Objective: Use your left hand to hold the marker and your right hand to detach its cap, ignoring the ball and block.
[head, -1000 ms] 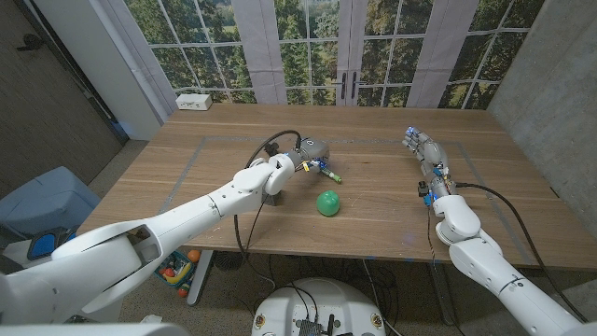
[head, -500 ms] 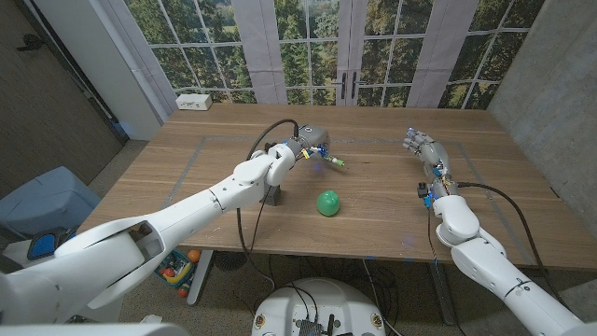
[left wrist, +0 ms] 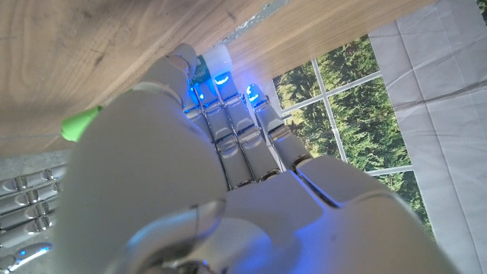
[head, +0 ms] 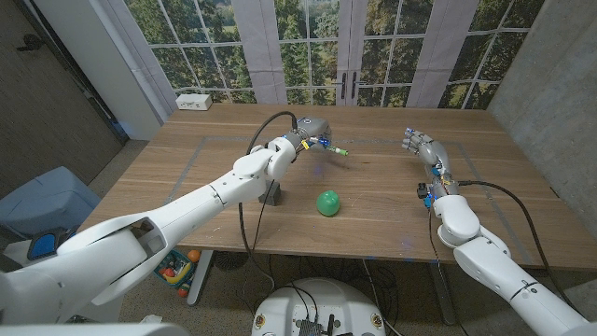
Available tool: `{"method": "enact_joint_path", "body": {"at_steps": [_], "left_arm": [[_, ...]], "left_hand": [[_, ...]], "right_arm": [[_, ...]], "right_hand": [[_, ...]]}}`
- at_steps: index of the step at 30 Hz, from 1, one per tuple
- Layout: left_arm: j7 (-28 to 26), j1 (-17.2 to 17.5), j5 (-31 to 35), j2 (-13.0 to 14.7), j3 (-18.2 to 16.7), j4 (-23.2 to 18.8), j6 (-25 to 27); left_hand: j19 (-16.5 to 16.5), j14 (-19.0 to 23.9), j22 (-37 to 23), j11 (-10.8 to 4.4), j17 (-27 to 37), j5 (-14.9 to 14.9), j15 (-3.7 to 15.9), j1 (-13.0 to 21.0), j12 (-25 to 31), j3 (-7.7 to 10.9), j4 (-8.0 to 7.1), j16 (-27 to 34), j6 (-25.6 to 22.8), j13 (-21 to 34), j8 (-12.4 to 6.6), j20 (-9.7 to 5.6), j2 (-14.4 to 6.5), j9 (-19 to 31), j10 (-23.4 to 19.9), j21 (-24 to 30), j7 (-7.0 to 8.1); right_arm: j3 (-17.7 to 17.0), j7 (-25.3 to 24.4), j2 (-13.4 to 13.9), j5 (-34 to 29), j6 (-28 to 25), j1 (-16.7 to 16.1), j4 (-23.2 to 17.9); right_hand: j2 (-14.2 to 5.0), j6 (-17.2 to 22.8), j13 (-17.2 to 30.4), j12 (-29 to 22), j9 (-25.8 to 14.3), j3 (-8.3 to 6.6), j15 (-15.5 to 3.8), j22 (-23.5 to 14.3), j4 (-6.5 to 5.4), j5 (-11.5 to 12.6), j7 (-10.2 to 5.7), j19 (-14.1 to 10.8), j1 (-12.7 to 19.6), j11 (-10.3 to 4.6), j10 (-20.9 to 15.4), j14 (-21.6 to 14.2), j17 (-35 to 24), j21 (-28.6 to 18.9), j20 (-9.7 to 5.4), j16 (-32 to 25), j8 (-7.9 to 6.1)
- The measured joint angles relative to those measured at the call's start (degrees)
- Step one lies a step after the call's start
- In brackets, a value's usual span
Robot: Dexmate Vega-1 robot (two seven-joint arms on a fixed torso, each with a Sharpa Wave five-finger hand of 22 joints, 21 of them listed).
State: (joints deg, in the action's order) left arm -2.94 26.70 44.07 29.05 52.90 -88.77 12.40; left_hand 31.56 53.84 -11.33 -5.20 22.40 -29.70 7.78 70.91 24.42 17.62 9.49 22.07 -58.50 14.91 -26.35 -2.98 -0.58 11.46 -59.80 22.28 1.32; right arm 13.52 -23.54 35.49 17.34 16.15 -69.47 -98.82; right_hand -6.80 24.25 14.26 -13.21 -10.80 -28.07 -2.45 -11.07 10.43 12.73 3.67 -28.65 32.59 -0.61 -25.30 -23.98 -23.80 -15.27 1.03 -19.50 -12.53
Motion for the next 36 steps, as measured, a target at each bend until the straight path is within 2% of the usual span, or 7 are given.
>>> {"method": "enact_joint_path", "body": {"at_steps": [6, 13, 16, 18, 22, 30, 36], "left_arm": [[-0.93, -0.11, -1.51, -0.15, -0.65, -0.18, -0.43], [-1.33, -0.13, -3.3, -0.25, -1.46, -0.42, -0.77], [-1.33, -0.13, -3.3, -0.28, -1.78, -0.57, -0.77], [-1.35, -0.13, -5.04, -0.33, -2.1, -0.74, -0.87], [-1.47, 0.07, -7.39, -0.48, -2.8, -0.97, -0.98], [-1.85, 0.66, -11.52, -0.89, -4.26, -1.33, -1.13], [-1.84, 0.95, -14.84, -1.04, -5.21, -1.47, -1.94]], "left_hand": [[0.0, -0.01, -0.2, 0.0, 0.51, -0.69, 0.0, -0.01, 0.0, -0.17, -0.14, 0.03, 0.0, 0.0, 0.0, 0.0, -0.01, 0.0, 0.0, 0.44, 0.0], [0.0, -0.01, -0.28, 0.0, 0.86, -1.12, -0.01, -0.03, 0.54, -0.32, -0.14, 0.34, 0.0, 0.0, 0.0, 0.0, -0.03, 0.0, 0.0, 0.44, 0.0], [-0.01, -0.01, -0.28, 0.0, 1.12, -1.13, -0.01, -0.03, 0.57, -0.34, -0.15, 0.34, 0.0, 0.0, -0.01, 0.0, -0.03, 0.0, 0.0, 0.44, 0.0], [-0.01, -0.02, -0.28, 0.0, 1.14, -1.81, -0.01, -0.04, 0.59, -0.47, -0.13, 0.34, 0.0, 0.0, -0.01, 0.0, -0.04, 0.0, 0.0, 0.44, 0.0], [-0.01, -0.02, -0.28, 0.0, 1.31, -2.21, -0.01, -0.04, 0.64, -0.55, -0.07, 0.34, 0.0, 0.0, -0.26, 0.0, -0.04, 0.0, 0.0, 0.44, 0.0], [-0.01, -0.12, -0.28, 0.0, 1.95, -3.16, -0.11, -0.04, 0.65, -0.61, -0.13, 0.33, 0.0, 0.0, -0.34, 0.0, -0.04, 0.0, 0.0, 0.83, 0.0], [-0.01, -0.13, -0.27, 0.0, 2.18, -3.4, -0.12, -0.1, 0.65, -0.61, -0.14, 0.31, -0.01, 0.0, -0.56, 0.0, -0.1, 0.0, 0.0, 1.04, -0.01]], "right_arm": [[-0.11, -0.46, 0.8, -1.34, -1.77, -0.52, -1.77], [-0.26, -0.52, 1.87, -2.49, -3.68, -1.06, -3.75], [-0.26, -0.4, 1.87, -2.89, -4.37, -1.06, -3.75], [-0.43, -0.34, 3.31, -3.47, -5.27, -1.73, -6.19], [-0.52, -0.33, 4.03, -4.33, -6.42, -2.17, -7.57], [-0.6, -0.91, 5.56, -7.05, -10.2, -3.05, -10.92], [-0.34, -1.45, 6.34, -9.05, -12.91, -3.16, -12.65]], "right_hand": [[0.46, 0.31, 0.26, 0.0, 0.0, 0.0, -0.13, 0.0, 0.0, 0.0, -0.31, -0.01, 0.46, 0.0, 0.0, -0.13, -0.27, -0.22, -0.01, -0.41, 0.0], [1.09, 0.31, 0.53, 0.0, -0.28, 0.18, -0.1, -0.27, 0.18, 0.22, -0.31, -1.35, 1.84, -0.31, -0.31, -1.12, -0.79, -0.89, -0.52, -1.08, 0.0], [1.43, 0.31, 0.53, 0.0, -0.28, 0.25, -0.2, -0.27, 0.25, 0.22, -0.31, -1.85, 2.2, 0.13, 0.14, -1.65, -1.06, -0.89, -0.21, -1.5, 0.0], [1.33, 0.31, 0.53, 0.0, -0.28, 0.25, -0.2, -0.27, 0.24, 0.22, -0.31, -1.85, 2.99, 0.22, 0.23, -1.64, -1.06, -0.89, -0.2, -1.5, 0.0], [1.97, 0.32, 0.8, 0.0, -0.27, 0.42, -0.17, -0.54, 0.41, 0.22, -0.32, -2.47, 3.63, 0.22, 0.23, -2.03, -1.37, -1.38, -0.41, -1.96, 0.0], [2.79, 1.33, 1.06, 0.0, -0.27, 0.65, -0.31, -0.8, 0.65, 0.21, -1.33, -4.32, 6.27, -0.24, 0.04, -2.36, -2.11, -2.63, -1.45, -2.81, 0.0], [3.93, 1.42, 1.05, 0.0, -0.27, 0.8, -0.31, -0.8, 0.79, 0.21, -1.86, -4.41, 8.03, -0.46, 0.25, -2.35, -2.38, -2.65, -1.55, -2.81, 0.0]]}}
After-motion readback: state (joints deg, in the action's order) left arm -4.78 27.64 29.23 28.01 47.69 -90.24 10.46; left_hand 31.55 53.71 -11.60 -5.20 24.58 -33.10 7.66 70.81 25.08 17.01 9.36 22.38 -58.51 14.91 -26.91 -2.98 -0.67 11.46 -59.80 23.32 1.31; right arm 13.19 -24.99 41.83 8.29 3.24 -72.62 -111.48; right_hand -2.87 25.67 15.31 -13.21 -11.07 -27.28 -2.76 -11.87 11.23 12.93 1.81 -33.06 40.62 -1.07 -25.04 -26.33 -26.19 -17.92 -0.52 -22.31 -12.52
